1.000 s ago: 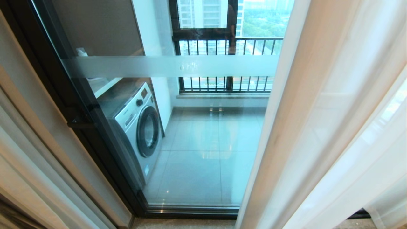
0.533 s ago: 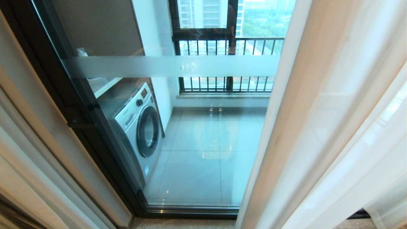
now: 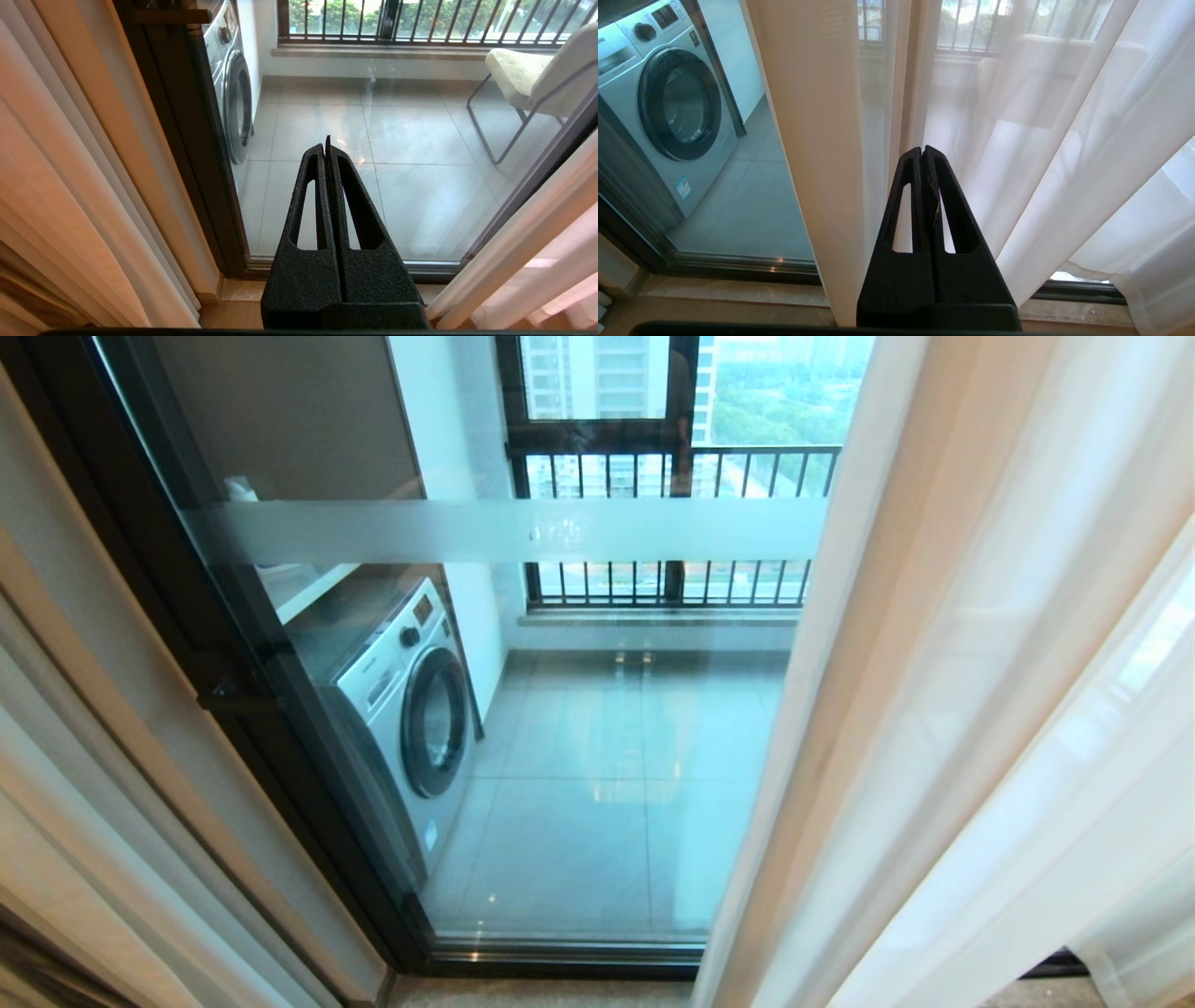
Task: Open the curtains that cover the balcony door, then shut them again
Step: Close the inner curtains on both sides
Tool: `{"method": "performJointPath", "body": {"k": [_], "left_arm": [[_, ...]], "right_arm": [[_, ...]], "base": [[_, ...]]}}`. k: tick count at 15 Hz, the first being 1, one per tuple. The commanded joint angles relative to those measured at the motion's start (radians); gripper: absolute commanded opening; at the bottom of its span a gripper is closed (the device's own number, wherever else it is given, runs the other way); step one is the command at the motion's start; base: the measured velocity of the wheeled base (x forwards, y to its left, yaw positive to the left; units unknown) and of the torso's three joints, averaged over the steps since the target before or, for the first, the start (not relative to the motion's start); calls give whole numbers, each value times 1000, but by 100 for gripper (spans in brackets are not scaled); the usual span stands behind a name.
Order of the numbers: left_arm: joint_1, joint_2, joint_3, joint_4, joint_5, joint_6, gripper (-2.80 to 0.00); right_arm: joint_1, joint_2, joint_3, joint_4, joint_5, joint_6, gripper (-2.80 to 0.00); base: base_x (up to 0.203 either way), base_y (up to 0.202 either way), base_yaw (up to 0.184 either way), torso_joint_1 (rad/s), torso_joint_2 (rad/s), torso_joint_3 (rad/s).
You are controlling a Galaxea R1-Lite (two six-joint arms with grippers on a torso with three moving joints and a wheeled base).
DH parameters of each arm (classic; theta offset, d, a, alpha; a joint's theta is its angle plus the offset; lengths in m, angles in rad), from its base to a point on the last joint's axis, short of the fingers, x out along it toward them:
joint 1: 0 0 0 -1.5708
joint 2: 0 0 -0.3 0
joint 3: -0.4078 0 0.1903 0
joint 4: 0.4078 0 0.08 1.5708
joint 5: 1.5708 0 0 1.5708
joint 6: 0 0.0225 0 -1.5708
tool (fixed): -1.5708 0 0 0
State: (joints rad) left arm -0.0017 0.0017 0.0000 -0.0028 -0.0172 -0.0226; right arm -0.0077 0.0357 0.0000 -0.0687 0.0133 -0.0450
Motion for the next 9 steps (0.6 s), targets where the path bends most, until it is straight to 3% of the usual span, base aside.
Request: {"method": "performJointPath", "body": {"k": [1,9], "left_arm": [[0,0,0,0,-1,0,-280],[0,0,0,0,0,3,-280]], "right_arm": [[0,-19,0,0,1,0,-280],[2,-9,0,0,1,0,-280]], "base": [[0,0,0,0,0,0],[0,0,0,0,0,0]]}}
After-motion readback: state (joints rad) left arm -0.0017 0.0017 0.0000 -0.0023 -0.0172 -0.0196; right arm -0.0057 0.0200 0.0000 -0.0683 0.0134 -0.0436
